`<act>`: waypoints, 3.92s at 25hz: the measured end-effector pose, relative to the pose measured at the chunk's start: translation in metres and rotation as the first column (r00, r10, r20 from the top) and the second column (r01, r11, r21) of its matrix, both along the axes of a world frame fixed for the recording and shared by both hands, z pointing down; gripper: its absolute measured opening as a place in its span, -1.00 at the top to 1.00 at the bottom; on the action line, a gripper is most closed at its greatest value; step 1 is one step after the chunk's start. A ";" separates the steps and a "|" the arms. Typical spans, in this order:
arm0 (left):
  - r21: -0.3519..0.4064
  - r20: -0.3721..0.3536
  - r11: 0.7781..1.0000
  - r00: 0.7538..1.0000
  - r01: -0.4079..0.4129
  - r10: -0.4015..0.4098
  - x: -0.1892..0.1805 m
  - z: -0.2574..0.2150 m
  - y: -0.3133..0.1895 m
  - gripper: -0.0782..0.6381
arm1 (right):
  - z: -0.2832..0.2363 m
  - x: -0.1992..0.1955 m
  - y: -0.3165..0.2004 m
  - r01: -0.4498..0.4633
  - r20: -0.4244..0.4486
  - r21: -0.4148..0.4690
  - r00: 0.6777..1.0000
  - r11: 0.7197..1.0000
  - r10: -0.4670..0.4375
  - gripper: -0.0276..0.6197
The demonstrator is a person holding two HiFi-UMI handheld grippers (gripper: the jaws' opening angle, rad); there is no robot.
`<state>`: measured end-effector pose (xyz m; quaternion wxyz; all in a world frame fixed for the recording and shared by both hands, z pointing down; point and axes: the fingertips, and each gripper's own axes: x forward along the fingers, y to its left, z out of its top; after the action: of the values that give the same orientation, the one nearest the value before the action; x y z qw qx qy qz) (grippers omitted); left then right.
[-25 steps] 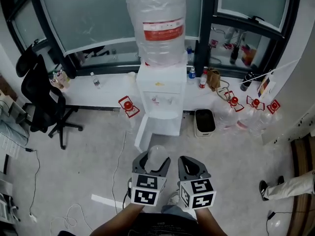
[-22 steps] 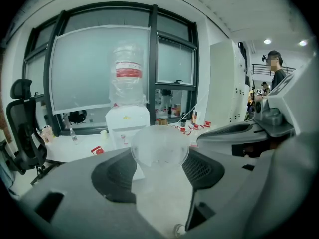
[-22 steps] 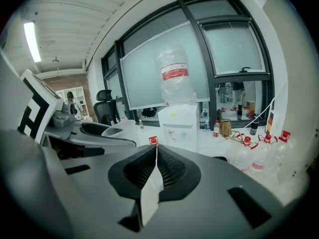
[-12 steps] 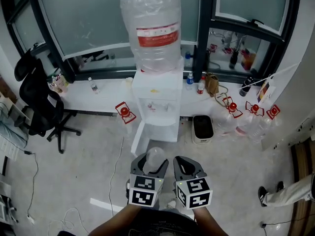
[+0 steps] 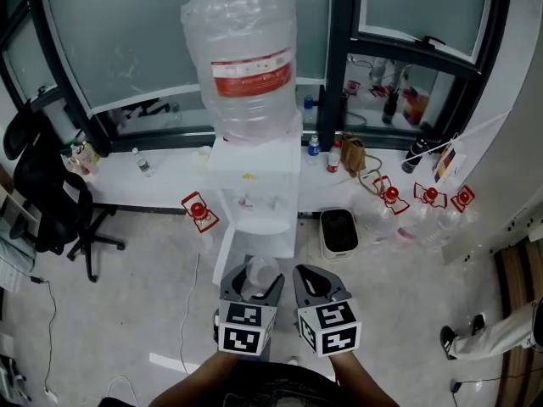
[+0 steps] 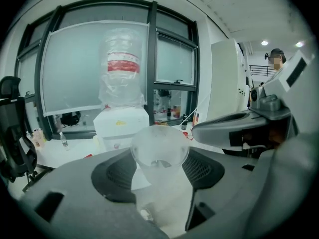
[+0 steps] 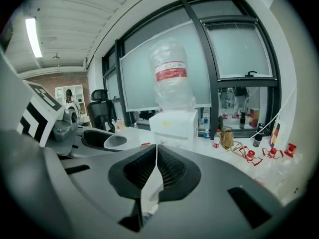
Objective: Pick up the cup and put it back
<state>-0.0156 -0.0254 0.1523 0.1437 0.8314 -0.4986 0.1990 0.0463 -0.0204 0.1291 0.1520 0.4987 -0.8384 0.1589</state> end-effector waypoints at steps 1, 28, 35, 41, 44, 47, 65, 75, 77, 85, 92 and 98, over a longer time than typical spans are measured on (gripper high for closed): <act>-0.002 -0.002 1.000 1.000 -0.003 0.003 0.000 0.002 -0.008 -0.01 | 0.002 -0.001 -0.008 0.001 -0.002 0.000 1.000 1.000 -0.001 0.85; -0.078 0.067 0.995 0.995 -0.063 0.068 -0.022 0.218 -0.162 -0.01 | 0.194 -0.040 -0.173 0.071 0.007 -0.051 0.997 0.996 -0.071 0.85; -0.090 0.089 0.992 0.991 -0.093 0.101 -0.022 0.321 -0.187 -0.01 | 0.296 -0.034 -0.201 0.040 0.013 -0.056 0.999 0.998 -0.039 0.85; -0.080 0.107 0.992 0.988 -0.102 0.110 -0.027 0.417 -0.208 -0.01 | 0.390 -0.030 -0.216 0.025 0.001 -0.051 1.000 0.998 -0.025 0.85; -0.062 0.104 0.994 0.989 -0.094 0.100 -0.026 0.461 -0.218 -0.01 | 0.436 -0.030 -0.221 0.029 0.004 -0.040 1.000 0.999 -0.029 0.85; -0.035 0.111 0.995 0.989 -0.090 0.093 -0.021 0.504 -0.226 -0.01 | 0.481 -0.026 -0.226 0.042 0.011 -0.031 0.999 0.999 -0.041 0.85; 0.046 0.146 0.997 0.988 -0.061 0.054 -0.014 0.649 -0.279 -0.01 | 0.617 -0.024 -0.262 0.105 0.025 0.047 0.994 0.993 -0.106 0.85; 0.026 0.127 0.998 0.991 -0.048 0.045 -0.010 0.687 -0.313 -0.01 | 0.641 -0.019 -0.278 0.078 0.010 0.012 0.997 0.997 -0.078 0.85; 0.026 0.124 0.998 0.991 -0.050 0.047 -0.010 0.693 -0.321 -0.01 | 0.643 -0.018 -0.284 0.068 0.024 0.003 0.997 0.998 -0.068 0.85; 0.019 0.111 0.999 0.993 -0.043 0.041 -0.009 0.721 -0.355 -0.01 | 0.655 -0.011 -0.305 0.039 0.016 -0.010 0.999 0.999 -0.039 0.85; 0.001 0.117 0.999 0.993 -0.033 0.033 -0.014 0.745 -0.379 -0.01 | 0.666 -0.011 -0.314 0.031 0.011 -0.016 0.999 0.999 -0.031 0.85; -0.019 0.129 0.999 0.991 -0.042 0.044 -0.014 0.762 -0.397 -0.01 | 0.675 -0.008 -0.317 0.020 -0.004 -0.041 1.000 0.999 -0.021 0.85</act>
<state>-0.0295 -0.4221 0.9146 0.1138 0.8260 -0.4873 0.2594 0.0385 -0.3373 0.8043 0.1656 0.4871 -0.8398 0.1735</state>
